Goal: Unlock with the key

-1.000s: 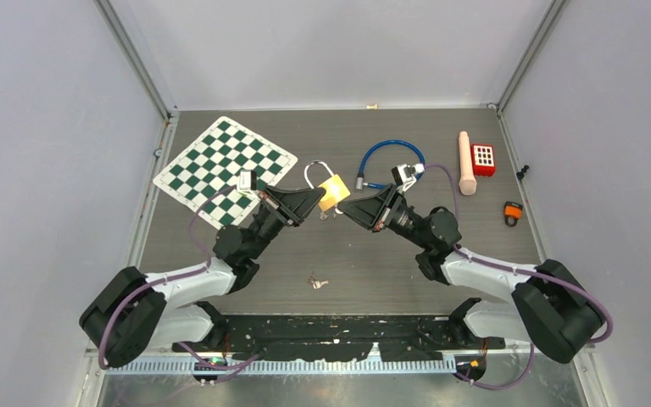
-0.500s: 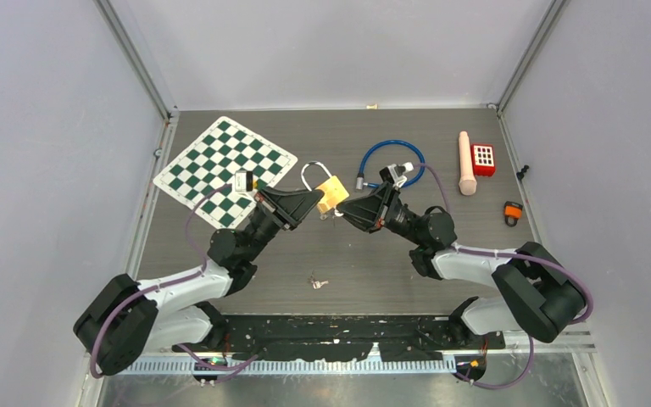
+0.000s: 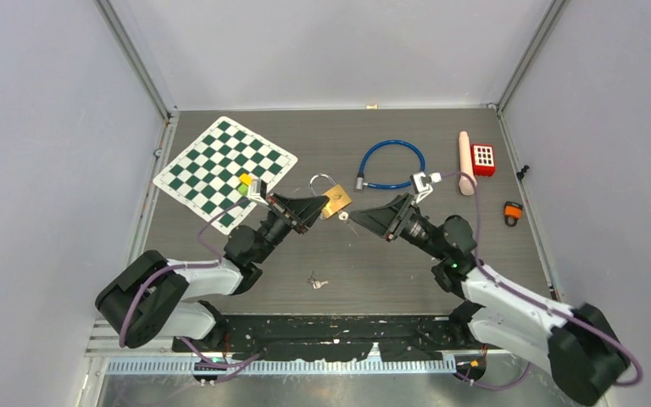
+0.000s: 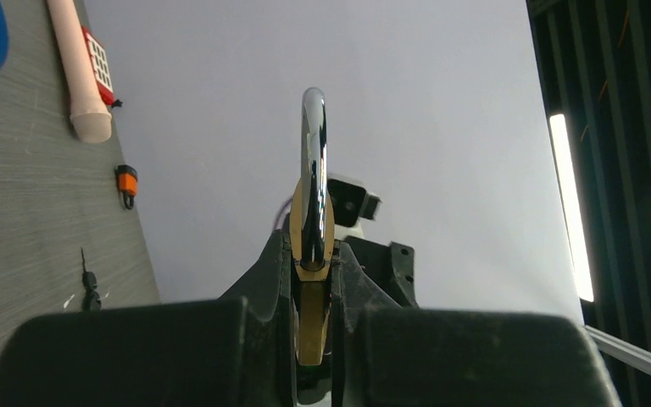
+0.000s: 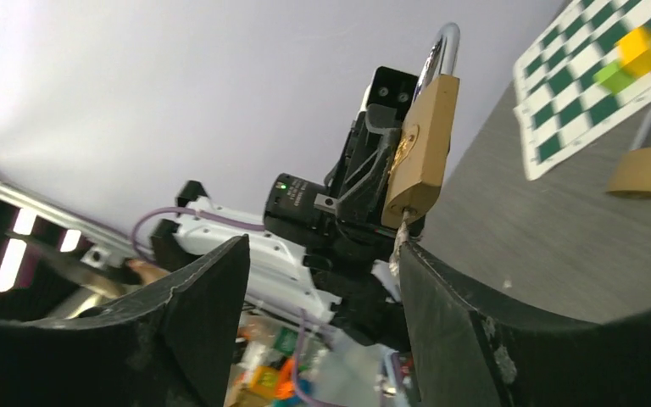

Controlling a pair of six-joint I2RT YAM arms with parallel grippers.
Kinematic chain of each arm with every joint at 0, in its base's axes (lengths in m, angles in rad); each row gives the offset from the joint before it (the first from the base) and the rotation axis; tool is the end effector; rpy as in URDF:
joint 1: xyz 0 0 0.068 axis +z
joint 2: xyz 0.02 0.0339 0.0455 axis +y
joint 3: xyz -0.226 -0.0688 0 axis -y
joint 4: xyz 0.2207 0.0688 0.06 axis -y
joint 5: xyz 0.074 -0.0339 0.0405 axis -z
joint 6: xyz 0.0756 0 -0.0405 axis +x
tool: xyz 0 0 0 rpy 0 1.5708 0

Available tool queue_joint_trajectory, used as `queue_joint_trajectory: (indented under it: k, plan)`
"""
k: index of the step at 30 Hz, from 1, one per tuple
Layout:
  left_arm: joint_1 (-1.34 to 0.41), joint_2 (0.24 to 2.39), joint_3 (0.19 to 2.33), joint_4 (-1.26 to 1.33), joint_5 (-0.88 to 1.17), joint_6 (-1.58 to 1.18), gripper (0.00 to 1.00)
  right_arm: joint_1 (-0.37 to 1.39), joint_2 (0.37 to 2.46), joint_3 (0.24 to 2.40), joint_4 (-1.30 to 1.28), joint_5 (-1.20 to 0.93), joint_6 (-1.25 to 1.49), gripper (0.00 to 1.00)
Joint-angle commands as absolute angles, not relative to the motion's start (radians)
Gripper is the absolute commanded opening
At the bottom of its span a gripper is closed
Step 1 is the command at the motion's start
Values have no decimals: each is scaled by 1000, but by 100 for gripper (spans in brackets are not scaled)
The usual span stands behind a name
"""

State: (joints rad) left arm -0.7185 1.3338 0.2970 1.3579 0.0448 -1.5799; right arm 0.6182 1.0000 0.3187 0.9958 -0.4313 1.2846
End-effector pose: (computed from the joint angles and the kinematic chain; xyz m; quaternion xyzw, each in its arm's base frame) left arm 0.2031 -0.1821 0.2209 -0.2277 0.5390 -0.7452 0.3199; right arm 0.1795 0.1665 0.2554 0.0241 0.5991 0.7165 0.3565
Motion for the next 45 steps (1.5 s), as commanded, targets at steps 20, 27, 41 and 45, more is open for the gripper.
queue_joint_trajectory:
  k: [20,27,41,45]
  plan:
    - [-704,1210,418,1083,12,-1602,0,1128,779,497,367,347,-552,66]
    - [-704,1154,425,1015,14,-1573,0,1176,905,456,606,381,-740,61]
    - [-705,1090,430,949,15,-1532,0,1176,996,462,646,321,-811,51]
    - [-704,1071,432,927,9,-1521,0,1177,994,479,590,295,-798,48]
